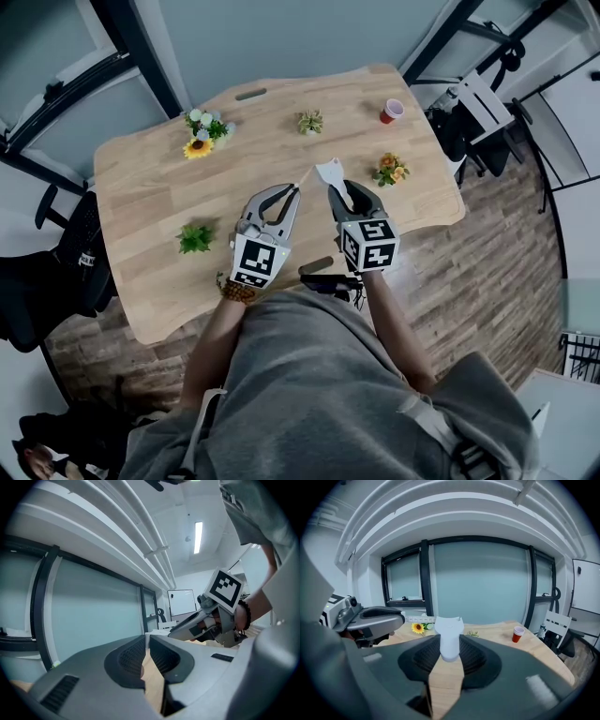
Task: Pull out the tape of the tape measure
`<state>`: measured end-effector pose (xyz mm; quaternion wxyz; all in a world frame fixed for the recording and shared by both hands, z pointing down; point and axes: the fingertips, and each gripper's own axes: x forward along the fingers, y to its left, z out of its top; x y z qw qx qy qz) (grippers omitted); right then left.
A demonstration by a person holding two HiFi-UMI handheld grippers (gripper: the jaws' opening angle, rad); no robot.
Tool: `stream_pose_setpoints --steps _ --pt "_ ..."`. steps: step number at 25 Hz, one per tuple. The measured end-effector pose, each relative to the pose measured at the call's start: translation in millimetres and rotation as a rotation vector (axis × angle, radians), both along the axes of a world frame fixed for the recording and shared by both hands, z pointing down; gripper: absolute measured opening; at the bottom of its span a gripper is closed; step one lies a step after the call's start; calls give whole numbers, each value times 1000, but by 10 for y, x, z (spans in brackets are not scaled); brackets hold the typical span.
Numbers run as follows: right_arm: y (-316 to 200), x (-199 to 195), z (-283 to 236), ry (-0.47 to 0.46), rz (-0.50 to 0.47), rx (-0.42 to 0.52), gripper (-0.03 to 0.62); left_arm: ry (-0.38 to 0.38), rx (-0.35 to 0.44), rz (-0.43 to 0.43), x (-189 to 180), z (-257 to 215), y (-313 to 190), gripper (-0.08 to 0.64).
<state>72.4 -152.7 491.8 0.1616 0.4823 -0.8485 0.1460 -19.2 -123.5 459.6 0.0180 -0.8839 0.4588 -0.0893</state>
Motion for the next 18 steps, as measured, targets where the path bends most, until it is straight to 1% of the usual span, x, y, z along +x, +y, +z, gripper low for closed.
stream_pose_setpoints --steps 9,18 --pt "-88 171 56 13 34 -12 132 -3 1 2 10 -7 2 35" --pt "-112 213 109 11 49 -22 132 -10 -2 22 83 1 35 35"
